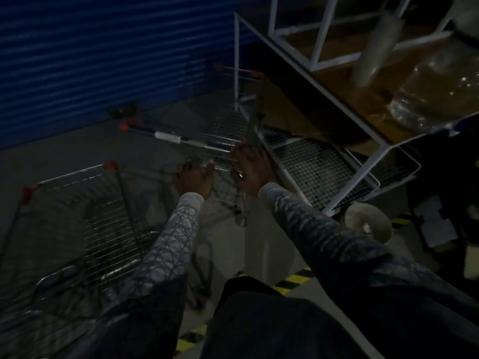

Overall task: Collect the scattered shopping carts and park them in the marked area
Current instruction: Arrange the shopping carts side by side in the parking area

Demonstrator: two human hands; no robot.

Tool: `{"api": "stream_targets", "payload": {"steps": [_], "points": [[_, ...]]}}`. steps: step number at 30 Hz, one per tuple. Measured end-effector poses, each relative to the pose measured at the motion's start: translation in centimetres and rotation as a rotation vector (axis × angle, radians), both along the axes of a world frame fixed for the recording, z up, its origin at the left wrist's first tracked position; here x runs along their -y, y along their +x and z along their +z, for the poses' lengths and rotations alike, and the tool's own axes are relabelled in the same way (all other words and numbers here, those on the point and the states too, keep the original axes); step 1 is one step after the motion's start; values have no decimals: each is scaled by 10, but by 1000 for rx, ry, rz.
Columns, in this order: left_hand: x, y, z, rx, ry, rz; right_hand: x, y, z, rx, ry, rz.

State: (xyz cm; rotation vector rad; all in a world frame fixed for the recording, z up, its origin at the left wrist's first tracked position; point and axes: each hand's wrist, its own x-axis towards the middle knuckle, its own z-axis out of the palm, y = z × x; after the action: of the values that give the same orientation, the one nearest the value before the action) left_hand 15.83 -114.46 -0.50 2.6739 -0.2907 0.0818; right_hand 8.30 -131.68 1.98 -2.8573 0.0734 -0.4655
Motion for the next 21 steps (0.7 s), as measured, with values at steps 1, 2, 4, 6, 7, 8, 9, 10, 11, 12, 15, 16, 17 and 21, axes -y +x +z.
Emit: {"api": "stream_targets", "payload": {"steps": [1,2,4,6,7,8,9,10,11,12,15,16,17,21], "points": [[8,8,0,-14,19,12,-1,15,1,-8,-6,7],[15,15,2,-31,24,25,-3,28,0,-12,-11,17],[26,26,4,-49,13,30,-5,53,-6,13,-3,26],[33,36,4,-54,-12,22,-9,77,-15,-5,36,7],[35,40,4,-63,-19,30,-9,87,-22,-32,41,0],[36,44,4,-72,-20,36,-8,93,-30,-100,38,-1],[37,49,2,-76,-11,45,-4,96,-38,-184,23,0],[38,55,-1,-77,7,58,1,97,-45,-247,-13,11],[39,61,-3,-71,34,73,7,97,-51,-272,-63,26],[41,66,-2,-61,62,86,12,97,-55,-274,-100,42],[54,85,-2,17,105,120,23,102,-66,-147,-89,76],[61,93,-1,41,122,134,28,107,-69,-109,-80,89],[68,101,2,44,143,157,35,111,-71,-88,-79,104],[95,139,-7,23,247,171,82,126,-79,-20,-100,156]]}}
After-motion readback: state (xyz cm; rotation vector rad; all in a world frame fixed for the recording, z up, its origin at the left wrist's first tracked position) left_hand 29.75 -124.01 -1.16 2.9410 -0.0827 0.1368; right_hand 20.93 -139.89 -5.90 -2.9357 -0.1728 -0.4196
